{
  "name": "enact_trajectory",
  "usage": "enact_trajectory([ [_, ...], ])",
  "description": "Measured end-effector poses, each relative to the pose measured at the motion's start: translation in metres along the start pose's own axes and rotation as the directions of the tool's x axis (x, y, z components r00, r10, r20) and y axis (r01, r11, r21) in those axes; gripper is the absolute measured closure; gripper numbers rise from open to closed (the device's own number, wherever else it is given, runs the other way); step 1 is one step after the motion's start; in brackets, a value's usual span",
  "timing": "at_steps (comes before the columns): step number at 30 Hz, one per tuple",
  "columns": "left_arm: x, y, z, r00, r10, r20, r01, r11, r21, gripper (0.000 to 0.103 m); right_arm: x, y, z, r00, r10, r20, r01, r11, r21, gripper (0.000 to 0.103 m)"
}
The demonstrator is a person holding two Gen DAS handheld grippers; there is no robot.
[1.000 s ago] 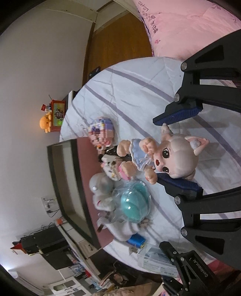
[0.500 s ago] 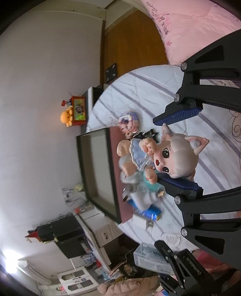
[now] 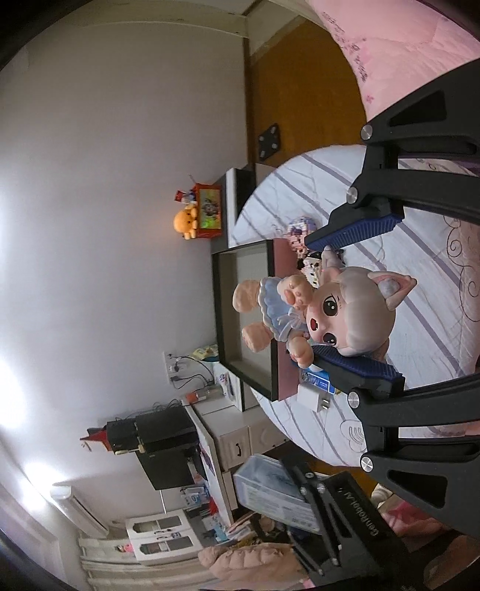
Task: Organize rigid objects
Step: 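Carry the clear box and pink doll over the open pink box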
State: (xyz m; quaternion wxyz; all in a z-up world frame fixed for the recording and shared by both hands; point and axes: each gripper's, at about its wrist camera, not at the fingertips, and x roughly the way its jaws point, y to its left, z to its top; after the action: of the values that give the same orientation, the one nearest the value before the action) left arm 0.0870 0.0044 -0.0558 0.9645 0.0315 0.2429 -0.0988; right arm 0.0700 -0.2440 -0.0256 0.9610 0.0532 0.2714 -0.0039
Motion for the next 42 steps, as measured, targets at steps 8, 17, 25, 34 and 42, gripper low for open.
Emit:
enact_trajectory([
  [8, -0.004, -0.004, 0.004, 0.999, -0.024, 0.025, 0.023, 1.000, 0.018, 0.039, -0.006, 0.007, 0.006, 0.999, -0.016, 0.042, 0.018, 0.999, -0.028, 0.048],
  [17, 0.025, -0.008, 0.012, 1.000, -0.016, 0.003, 0.016, 1.000, 0.023, 0.039, 0.019, 0.013, 0.021, 0.999, 0.003, 0.033, -0.001, 0.998, -0.065, 0.048],
  [25, 0.085, -0.016, 0.028, 0.998, -0.020, -0.052, 0.022, 0.999, 0.042, 0.039, 0.080, -0.005, 0.034, 0.999, 0.001, -0.034, -0.002, 0.999, -0.033, 0.048],
  [34, 0.195, -0.022, 0.065, 0.986, 0.021, -0.163, -0.007, 0.996, 0.090, 0.039, 0.184, -0.029, 0.066, 0.992, -0.027, -0.127, 0.029, 0.999, 0.014, 0.048],
  [42, 0.288, -0.016, 0.073, 0.938, 0.035, -0.346, -0.013, 0.998, 0.064, 0.039, 0.276, -0.042, 0.081, 0.958, -0.026, -0.285, 0.037, 0.999, 0.035, 0.048],
])
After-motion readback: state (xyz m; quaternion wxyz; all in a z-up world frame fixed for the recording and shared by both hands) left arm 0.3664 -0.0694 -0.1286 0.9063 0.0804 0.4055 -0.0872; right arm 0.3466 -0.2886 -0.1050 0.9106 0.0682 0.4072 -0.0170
